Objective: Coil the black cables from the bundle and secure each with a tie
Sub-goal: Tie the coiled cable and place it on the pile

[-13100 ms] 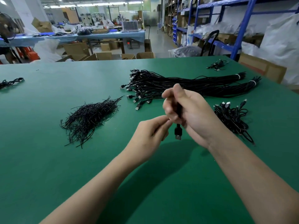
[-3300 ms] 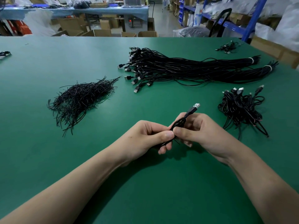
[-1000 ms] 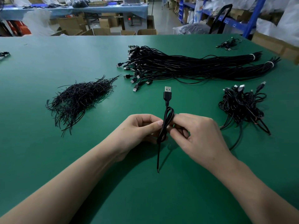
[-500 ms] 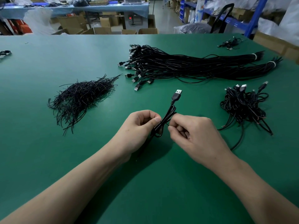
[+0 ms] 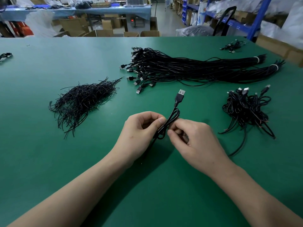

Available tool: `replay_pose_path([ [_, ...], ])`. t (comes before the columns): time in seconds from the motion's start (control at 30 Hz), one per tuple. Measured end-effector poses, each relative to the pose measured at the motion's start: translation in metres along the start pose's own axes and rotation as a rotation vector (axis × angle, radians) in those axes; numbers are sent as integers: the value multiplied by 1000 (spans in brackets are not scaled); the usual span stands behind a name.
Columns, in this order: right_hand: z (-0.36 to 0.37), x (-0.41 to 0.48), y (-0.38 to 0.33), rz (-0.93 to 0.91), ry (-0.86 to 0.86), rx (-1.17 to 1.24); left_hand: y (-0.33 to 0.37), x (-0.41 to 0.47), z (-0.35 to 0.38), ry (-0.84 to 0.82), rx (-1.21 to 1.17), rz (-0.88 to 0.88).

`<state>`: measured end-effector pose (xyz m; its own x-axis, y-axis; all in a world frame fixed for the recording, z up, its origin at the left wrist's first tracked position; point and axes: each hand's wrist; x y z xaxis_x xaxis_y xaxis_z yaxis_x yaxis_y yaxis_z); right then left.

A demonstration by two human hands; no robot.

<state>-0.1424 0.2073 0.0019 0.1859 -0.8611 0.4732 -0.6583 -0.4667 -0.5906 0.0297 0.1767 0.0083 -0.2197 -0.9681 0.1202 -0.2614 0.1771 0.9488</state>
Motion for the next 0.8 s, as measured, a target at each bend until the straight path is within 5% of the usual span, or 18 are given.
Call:
replay_pose_path([
  [0.3, -5, 0, -2, -55, 80, -227, 2, -4, -1, -33, -128, -33],
  [0.53, -5, 3, 6, 118, 151, 152, -1, -2, -1, -87, -259, -52],
  [0.8, -6, 7, 7, 392, 32, 644, -4, -3, 4, -76, -266, -3],
])
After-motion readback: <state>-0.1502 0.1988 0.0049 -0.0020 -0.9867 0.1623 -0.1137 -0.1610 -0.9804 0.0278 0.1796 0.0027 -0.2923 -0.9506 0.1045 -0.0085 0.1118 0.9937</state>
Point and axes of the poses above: each hand's wrist, its own x-axis towards the middle knuckle, its own z-axis out of the palm, y = z × x, and after that the axes turned 6 degrees about x, right-handed
